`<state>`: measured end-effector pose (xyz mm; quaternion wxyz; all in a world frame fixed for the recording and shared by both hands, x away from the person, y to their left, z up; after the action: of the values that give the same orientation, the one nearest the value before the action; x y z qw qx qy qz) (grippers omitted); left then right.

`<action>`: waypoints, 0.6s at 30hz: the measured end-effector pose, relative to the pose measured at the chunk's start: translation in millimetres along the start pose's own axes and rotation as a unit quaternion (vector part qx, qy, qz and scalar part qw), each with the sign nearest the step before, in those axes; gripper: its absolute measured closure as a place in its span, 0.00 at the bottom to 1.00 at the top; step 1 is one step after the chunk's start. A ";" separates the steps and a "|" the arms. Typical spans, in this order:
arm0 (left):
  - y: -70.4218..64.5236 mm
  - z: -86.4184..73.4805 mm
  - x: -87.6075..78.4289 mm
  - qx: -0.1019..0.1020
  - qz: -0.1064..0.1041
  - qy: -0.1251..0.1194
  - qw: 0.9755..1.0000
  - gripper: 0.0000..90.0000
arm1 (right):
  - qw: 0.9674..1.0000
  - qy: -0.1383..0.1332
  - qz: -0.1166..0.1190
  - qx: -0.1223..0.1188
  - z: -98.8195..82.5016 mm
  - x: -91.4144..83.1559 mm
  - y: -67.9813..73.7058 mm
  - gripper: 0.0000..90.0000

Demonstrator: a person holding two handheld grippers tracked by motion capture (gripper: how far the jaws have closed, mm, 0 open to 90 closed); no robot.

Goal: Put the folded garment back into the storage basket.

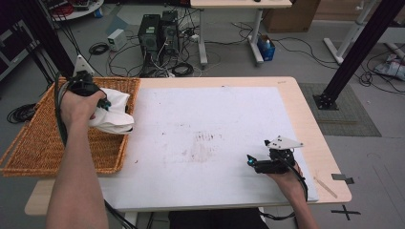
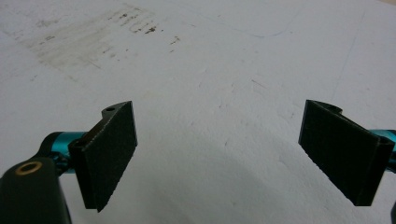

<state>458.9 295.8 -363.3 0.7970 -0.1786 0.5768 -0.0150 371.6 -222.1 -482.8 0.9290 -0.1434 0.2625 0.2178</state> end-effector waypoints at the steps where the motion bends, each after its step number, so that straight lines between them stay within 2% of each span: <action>1: 5.3 -2.3 3.6 -0.005 -0.001 0.001 1.000 0.73 | 1.000 -0.001 0.000 -0.001 0.5 0.2 0.5 0.13; 8: 33.7 -13.4 23.3 -0.011 0.003 0.016 1.000 0.72 | 1.000 0.002 -0.003 -0.002 0.5 0.5 0.0 0.13; 10: 41.1 -14.6 25.3 -0.015 0.012 0.015 1.000 0.72 | 1.000 0.004 -0.004 -0.002 -0.3 0.4 -1.3 0.12; 16: 57.3 -22.7 35.1 -0.022 0.017 0.023 0.999 0.72 | 1.000 0.006 -0.006 -0.002 -1.4 0.3 -2.0 0.12; 18: 62.5 -25.4 39.0 -0.031 0.019 0.021 0.999 0.72 | 1.000 0.007 -0.005 -0.004 -1.0 0.2 -0.5 0.12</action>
<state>437.0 338.5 -424.7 0.7793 -0.1914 0.5966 0.0141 371.5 -222.8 -483.6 0.9279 -0.1495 0.2670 0.2129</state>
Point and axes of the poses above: each handheld gripper's, and its own axes: x roughly forward along the jaws, z roughly out of its top, y roughly to its left, the point moved 9 cm from there along x, roughly forward along the jaws, and after that the axes turned 11 degrees about -z, right-handed, at the moved point
